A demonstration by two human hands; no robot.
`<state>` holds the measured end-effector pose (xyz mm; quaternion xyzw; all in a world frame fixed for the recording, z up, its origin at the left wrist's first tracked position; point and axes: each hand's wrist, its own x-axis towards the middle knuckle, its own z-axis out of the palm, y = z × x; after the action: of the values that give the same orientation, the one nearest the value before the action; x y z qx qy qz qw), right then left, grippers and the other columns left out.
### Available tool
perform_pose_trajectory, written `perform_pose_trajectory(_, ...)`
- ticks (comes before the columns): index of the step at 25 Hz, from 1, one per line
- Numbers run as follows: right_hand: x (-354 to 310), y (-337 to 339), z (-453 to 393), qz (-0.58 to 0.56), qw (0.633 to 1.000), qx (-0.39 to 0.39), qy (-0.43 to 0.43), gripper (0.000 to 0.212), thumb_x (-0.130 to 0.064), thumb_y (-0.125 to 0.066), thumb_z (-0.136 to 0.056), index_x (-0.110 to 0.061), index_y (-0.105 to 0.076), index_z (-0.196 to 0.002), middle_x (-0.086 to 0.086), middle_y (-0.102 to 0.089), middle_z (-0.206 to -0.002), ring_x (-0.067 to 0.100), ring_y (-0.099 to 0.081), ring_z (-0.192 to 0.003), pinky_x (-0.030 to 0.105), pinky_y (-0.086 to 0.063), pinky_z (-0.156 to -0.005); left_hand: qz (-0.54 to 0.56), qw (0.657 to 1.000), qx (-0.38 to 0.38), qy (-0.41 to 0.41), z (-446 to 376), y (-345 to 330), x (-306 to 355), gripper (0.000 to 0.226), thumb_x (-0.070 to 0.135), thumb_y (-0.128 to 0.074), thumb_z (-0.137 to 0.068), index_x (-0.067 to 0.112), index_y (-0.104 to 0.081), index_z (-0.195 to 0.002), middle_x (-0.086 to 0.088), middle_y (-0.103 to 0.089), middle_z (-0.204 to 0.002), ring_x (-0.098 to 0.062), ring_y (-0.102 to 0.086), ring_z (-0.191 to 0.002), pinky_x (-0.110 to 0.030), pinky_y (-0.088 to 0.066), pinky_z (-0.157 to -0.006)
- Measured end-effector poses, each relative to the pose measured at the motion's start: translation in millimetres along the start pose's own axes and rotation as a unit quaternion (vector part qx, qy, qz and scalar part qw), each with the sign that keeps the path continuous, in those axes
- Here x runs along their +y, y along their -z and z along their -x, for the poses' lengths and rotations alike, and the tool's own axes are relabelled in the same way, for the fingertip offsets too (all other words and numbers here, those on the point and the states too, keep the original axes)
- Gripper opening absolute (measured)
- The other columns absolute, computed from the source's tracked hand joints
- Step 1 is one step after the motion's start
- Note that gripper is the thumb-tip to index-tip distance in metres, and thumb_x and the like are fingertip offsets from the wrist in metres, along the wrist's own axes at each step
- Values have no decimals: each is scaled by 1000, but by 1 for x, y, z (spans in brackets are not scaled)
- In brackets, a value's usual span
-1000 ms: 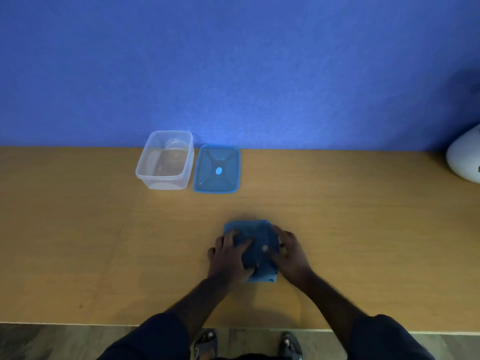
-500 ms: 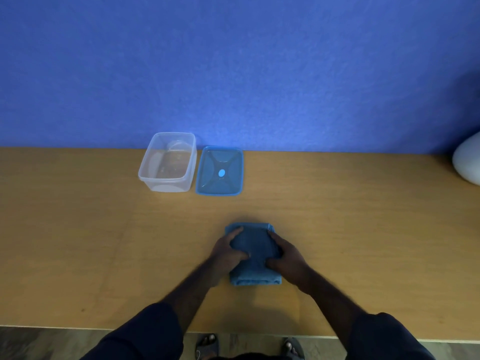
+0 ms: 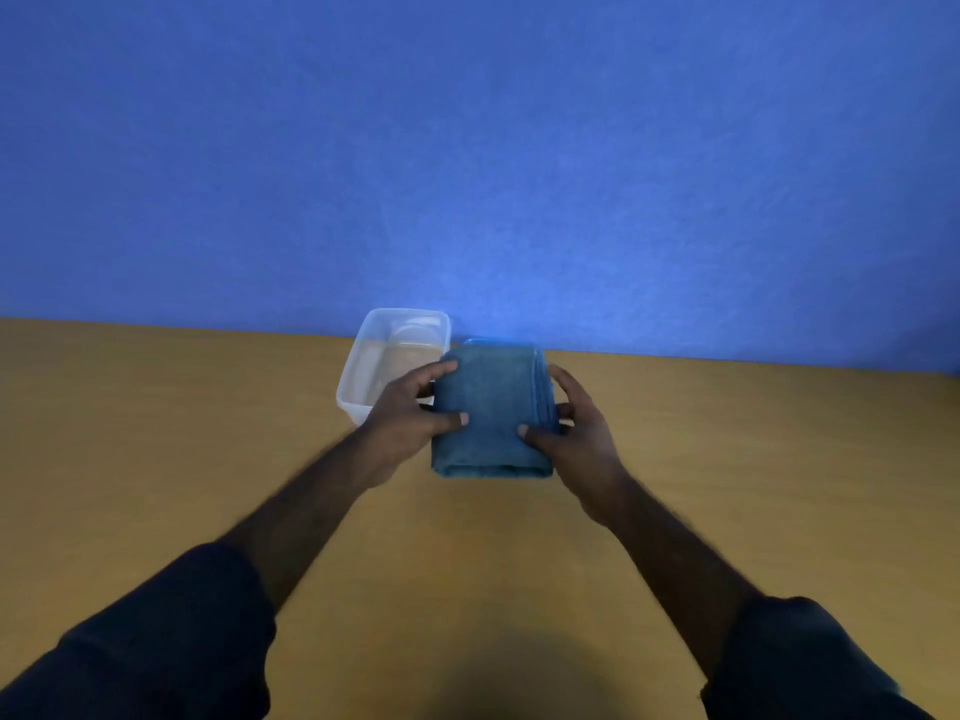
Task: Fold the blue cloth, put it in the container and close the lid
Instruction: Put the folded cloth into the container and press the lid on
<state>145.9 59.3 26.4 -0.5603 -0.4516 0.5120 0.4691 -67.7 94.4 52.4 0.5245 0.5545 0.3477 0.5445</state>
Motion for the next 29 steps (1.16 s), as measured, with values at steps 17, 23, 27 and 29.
perform_pose_trajectory(17,-4,-187,-169,507,853,-121,0,53,-11,-61,-83,-9,-47,-134,25,-34,-137,38,-47,-119,37,-44,-98,-471,882,2,7,-155,116,-22,60,11,-64,-79,16,-50,-137,-18,-61,-124,-34,-61,-108,-35,-48,-83)
perform_pose_trajectory(23,21,-196,-176,732,672,-106,23,43,-28,-56,-85,-17,-58,-126,11,-38,-137,30,-33,-125,43,-27,-99,-573,816,-9,77,-165,100,-53,48,20,-50,-97,12,-39,-143,-19,-37,-150,-36,-50,-128,-43,-48,-98)
perform_pose_trajectory(27,22,-185,-175,705,699,-107,56,40,-33,-61,-80,-21,-63,-118,9,-41,-135,32,-32,-125,47,-27,-100,-617,787,5,16,-170,91,-60,50,18,-50,-97,14,-40,-145,-21,-17,-162,-39,-30,-144,-45,-35,-112)
perform_pose_trajectory(29,21,-172,-175,642,758,-50,107,35,-32,-59,-79,-19,-63,-111,10,-49,-126,33,-39,-120,46,-31,-95,-562,824,-43,59,-175,92,-63,59,19,-57,-93,14,-37,-149,-19,-22,-160,-40,-37,-140,-47,-37,-113)
